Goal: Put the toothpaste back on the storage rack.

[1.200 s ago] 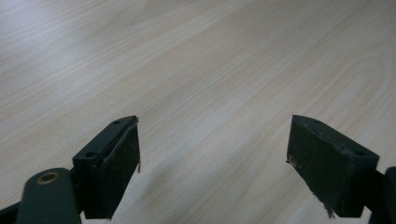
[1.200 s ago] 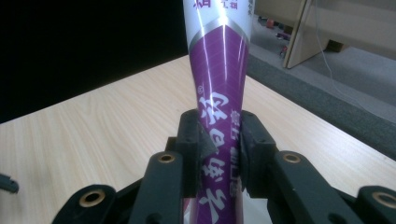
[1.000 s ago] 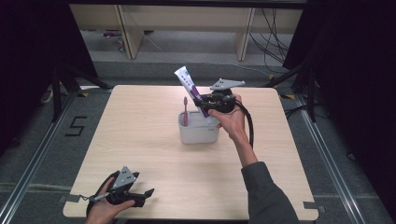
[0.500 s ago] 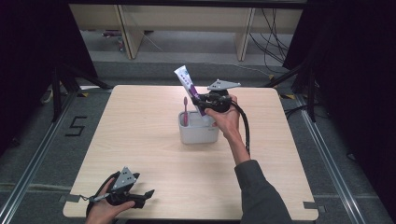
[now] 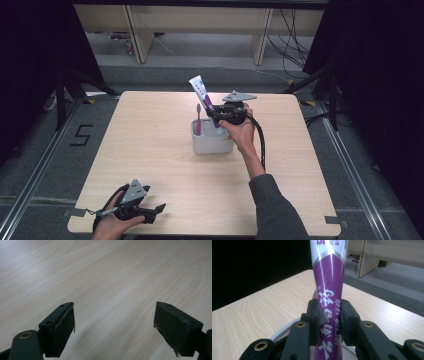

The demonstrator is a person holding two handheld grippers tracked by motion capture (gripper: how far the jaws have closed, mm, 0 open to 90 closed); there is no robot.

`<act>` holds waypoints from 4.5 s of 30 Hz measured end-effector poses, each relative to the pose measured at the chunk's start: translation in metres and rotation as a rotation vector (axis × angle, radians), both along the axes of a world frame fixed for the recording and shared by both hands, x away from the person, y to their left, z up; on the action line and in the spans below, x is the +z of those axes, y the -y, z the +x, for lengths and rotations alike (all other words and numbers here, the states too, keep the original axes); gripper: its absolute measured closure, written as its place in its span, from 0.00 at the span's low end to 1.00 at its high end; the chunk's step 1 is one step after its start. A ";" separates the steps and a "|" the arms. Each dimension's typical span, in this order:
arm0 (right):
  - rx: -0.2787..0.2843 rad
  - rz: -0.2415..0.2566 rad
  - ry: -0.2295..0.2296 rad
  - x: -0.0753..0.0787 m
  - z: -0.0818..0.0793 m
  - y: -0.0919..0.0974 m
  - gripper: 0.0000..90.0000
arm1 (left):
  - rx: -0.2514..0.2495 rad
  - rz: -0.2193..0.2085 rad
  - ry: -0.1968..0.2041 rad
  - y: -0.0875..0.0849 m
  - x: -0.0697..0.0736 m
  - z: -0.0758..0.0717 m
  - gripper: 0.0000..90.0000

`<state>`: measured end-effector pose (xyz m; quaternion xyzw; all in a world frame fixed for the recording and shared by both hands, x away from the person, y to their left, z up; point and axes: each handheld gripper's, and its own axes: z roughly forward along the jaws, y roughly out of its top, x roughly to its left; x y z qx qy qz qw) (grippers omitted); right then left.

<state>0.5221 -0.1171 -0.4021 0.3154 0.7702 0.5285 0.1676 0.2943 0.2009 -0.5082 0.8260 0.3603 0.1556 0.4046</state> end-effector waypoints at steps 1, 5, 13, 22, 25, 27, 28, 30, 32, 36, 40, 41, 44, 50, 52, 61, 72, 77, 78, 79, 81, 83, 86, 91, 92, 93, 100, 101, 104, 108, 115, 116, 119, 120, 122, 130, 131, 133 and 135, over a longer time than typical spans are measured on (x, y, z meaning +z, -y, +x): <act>0.003 0.000 -0.018 -0.001 0.000 0.000 0.81 | -0.004 0.014 -0.004 -0.001 0.001 0.000 0.18; -0.010 -0.014 0.000 -0.005 0.001 0.001 0.81 | -0.009 0.019 -0.001 0.000 0.001 0.000 0.18; -0.018 -0.019 -0.015 -0.014 -0.001 0.002 0.81 | -0.003 0.015 0.004 0.001 0.001 0.000 0.18; -0.018 -0.054 -0.015 -0.022 -0.003 0.003 0.80 | -0.021 0.004 -0.003 0.002 -0.001 0.000 0.18; -0.018 -0.064 -0.024 -0.024 -0.004 0.003 0.80 | -0.015 -0.004 -0.017 0.003 -0.001 0.000 0.18; 0.001 -0.061 -0.017 -0.026 -0.003 0.002 0.80 | -0.016 0.005 -0.012 0.002 -0.001 0.000 0.18; -0.014 -0.051 -0.048 -0.026 -0.005 0.001 0.80 | -0.015 0.006 -0.014 0.002 -0.001 -0.001 0.18; -0.009 -0.080 -0.042 -0.027 -0.005 0.002 0.80 | -0.018 0.010 -0.014 0.002 0.000 0.000 0.18; -0.010 -0.074 -0.051 -0.028 -0.006 0.001 0.80 | -0.028 0.007 -0.009 0.002 -0.001 0.000 0.18; 0.002 -0.092 -0.037 -0.029 -0.006 0.003 0.80 | -0.023 0.014 -0.006 0.002 0.000 0.000 0.18; -0.001 -0.111 -0.061 -0.029 -0.011 0.003 0.78 | -0.033 0.021 -0.007 0.002 -0.002 0.001 0.18; -0.004 -0.124 -0.060 -0.029 -0.011 0.003 0.77 | -0.028 0.023 -0.009 0.002 0.000 0.000 0.18; -0.011 -0.114 -0.082 -0.030 -0.015 0.004 0.74 | -0.028 0.017 -0.010 0.003 -0.001 -0.001 0.18; -0.013 -0.097 -0.011 -0.022 -0.026 0.012 0.73 | -0.025 0.018 -0.007 0.004 -0.001 -0.001 0.18; -0.018 -0.115 0.009 -0.020 -0.030 0.016 0.72 | -0.023 0.023 -0.001 0.004 0.000 -0.001 0.18; -0.018 -0.076 0.020 -0.011 -0.050 0.036 0.65 | -0.026 0.035 -0.003 0.004 -0.002 0.000 0.18; -0.007 -0.045 0.011 -0.008 -0.069 0.045 0.58 | -0.021 0.035 0.003 0.002 0.000 0.000 0.18; -0.013 -0.054 0.010 -0.007 -0.075 0.048 0.53 | -0.025 0.027 0.000 0.002 0.000 -0.002 0.18; -0.021 -0.043 -0.002 -0.008 -0.076 0.047 0.52 | -0.026 0.035 0.006 0.001 0.000 -0.001 0.18; -0.022 -0.051 -0.020 -0.008 -0.078 0.049 0.51 | -0.017 0.015 -0.002 0.002 0.000 -0.003 0.18; -0.021 -0.065 -0.009 -0.010 -0.078 0.051 0.51 | -0.017 0.019 -0.005 0.002 0.000 -0.002 0.18; -0.033 -0.054 -0.031 -0.011 -0.080 0.052 0.50 | -0.025 0.026 -0.005 0.001 -0.001 -0.002 0.18; -0.033 -0.048 -0.029 -0.013 -0.081 0.054 0.47 | -0.023 0.025 -0.008 0.002 -0.001 -0.002 0.18; -0.036 -0.059 -0.039 -0.014 -0.084 0.058 0.43 | -0.016 0.038 -0.004 0.000 -0.001 -0.002 0.18; -0.046 -0.057 -0.045 -0.014 -0.085 0.058 0.42 | -0.013 0.035 -0.004 0.001 -0.001 -0.002 0.18; -0.045 -0.056 -0.046 -0.015 -0.085 0.058 0.41 | -0.013 0.034 -0.004 0.001 -0.001 -0.002 0.18; -0.038 -0.048 -0.070 -0.018 -0.092 0.058 0.38 | -0.012 0.026 -0.007 0.001 -0.001 -0.001 0.18; -0.043 -0.060 -0.064 -0.018 -0.093 0.059 0.38 | -0.010 0.025 -0.008 0.001 -0.002 -0.001 0.18; -0.040 -0.061 -0.077 -0.018 -0.096 0.061 0.37 | -0.006 0.026 -0.006 0.000 -0.002 -0.001 0.18; -0.033 -0.054 -0.089 -0.019 -0.099 0.064 0.35 | 0.000 0.023 -0.010 0.000 -0.002 -0.001 0.18; -0.036 -0.046 -0.096 -0.021 -0.104 0.068 0.34 | 0.005 0.023 -0.009 -0.003 -0.003 0.000 0.18; -0.037 -0.059 -0.078 -0.021 -0.105 0.069 0.34 | 0.014 0.024 -0.014 -0.003 -0.002 0.000 0.18; -0.022 -0.056 -0.084 -0.022 -0.107 0.070 0.33 | 0.015 0.034 -0.004 -0.004 -0.002 -0.001 0.18; -0.034 -0.053 -0.100 -0.022 -0.109 0.069 0.33 | 0.013 0.025 -0.007 -0.004 -0.002 -0.002 0.18; -0.027 -0.059 -0.079 -0.024 -0.109 0.070 0.32 | 0.015 0.024 -0.006 -0.004 -0.002 -0.002 0.18; -0.023 -0.064 -0.100 -0.028 -0.115 0.072 0.31 | 0.034 0.020 -0.011 -0.006 -0.002 -0.003 0.18; -0.016 -0.069 -0.103 -0.028 -0.116 0.073 0.31 | 0.035 0.019 -0.007 -0.006 -0.003 -0.003 0.18; -0.034 -0.066 -0.101 -0.030 -0.117 0.074 0.31 | 0.033 0.020 -0.009 -0.006 -0.003 -0.004 0.18; -0.039 -0.064 -0.142 -0.031 -0.120 0.075 0.31 | 0.024 0.030 -0.008 -0.007 -0.003 -0.005 0.18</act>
